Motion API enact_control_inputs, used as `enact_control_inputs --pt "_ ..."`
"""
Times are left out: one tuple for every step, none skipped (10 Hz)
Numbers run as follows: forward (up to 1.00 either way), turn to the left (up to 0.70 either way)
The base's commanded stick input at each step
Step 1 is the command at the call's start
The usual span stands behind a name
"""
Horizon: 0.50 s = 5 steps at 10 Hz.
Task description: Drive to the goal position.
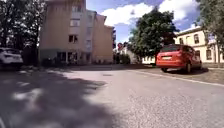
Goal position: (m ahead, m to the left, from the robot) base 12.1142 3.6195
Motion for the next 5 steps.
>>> enact_control_inputs --pt "0.85 0.00" --pt "0.85 0.00" --pt "0.85 0.00" --pt "0.85 0.00" --pt "0.85 0.00"
